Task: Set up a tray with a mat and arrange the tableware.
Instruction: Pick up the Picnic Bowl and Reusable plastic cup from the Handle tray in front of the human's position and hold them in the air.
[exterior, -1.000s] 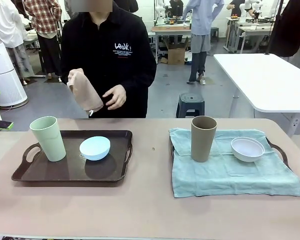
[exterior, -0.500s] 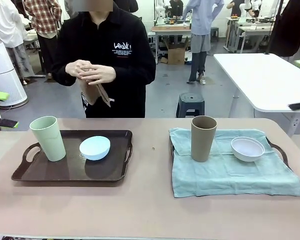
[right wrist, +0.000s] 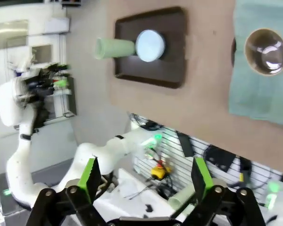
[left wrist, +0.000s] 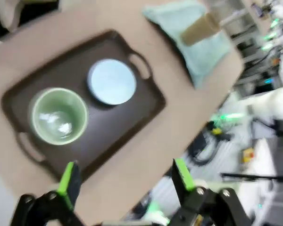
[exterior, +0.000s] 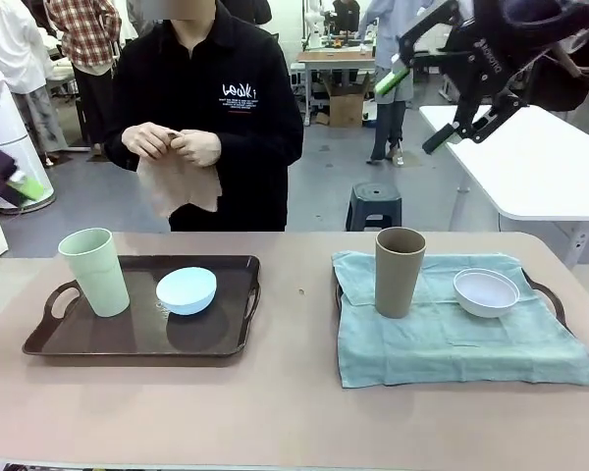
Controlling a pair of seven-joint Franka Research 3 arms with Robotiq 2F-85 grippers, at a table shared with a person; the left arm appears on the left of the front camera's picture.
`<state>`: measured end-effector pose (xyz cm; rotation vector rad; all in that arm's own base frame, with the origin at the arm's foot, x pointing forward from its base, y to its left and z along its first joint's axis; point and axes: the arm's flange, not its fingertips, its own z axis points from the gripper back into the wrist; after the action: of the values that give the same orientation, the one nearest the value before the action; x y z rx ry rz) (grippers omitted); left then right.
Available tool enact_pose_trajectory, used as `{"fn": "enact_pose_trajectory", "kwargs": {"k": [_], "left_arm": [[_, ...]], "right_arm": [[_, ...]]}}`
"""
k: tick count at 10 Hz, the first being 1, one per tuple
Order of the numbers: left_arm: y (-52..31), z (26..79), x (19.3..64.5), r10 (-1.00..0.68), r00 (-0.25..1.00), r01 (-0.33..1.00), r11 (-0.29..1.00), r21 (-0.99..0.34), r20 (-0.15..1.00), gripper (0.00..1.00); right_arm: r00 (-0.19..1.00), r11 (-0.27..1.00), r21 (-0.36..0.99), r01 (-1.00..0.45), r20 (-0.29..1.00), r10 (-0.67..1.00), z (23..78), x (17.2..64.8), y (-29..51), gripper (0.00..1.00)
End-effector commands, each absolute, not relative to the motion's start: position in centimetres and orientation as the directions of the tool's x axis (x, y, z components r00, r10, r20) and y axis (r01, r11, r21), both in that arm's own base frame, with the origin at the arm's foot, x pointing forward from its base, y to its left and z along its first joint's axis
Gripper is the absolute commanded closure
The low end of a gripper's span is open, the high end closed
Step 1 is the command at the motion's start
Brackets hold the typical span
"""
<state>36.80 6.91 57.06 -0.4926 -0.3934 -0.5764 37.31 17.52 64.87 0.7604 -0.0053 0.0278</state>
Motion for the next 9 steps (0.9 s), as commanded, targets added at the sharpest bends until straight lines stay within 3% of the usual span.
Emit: {"fn": "enact_pose_trajectory", "kwargs": {"k": [1, 3, 4, 6, 9], "left_arm": [[6.3, 54.8, 37.8, -0.319, 0.835, 0.525, 0.706, -0.475, 0.448, 0.00], [6.3, 54.8, 37.8, -0.319, 0.835, 0.525, 0.706, -0.475, 0.448, 0.00], [6.8, 56.9, 36.1, -0.391, 0.787, 0.582, 0.725, -0.367, 0.477, 0.00], [8.9, 57.2, 39.9, -0.656, 0.500, 0.866, 0.388, -0.316, 0.565, 0.00], [13.5, 58.1, 41.9, -0.853, 0.106, 0.989, 0.038, -0.142, 0.511, 0.00]], "right_arm": [[1.000, 0.677, 0.735, -0.011, 0.017, -0.003, 65.5, 35.8, 17.1, 0.00], [1.000, 0.677, 0.735, -0.011, 0.017, -0.003, 65.5, 35.8, 17.1, 0.00], [0.999, 0.710, 0.704, -0.032, 0.015, 0.031, 65.0, 37.4, 17.2, 0.00], [0.994, 0.856, 0.505, -0.110, 0.072, 0.085, 65.6, 38.9, 23.4, 0.00], [0.991, 0.912, 0.391, -0.126, 0.018, 0.129, 66.6, 42.1, 32.9, 0.00]]}}
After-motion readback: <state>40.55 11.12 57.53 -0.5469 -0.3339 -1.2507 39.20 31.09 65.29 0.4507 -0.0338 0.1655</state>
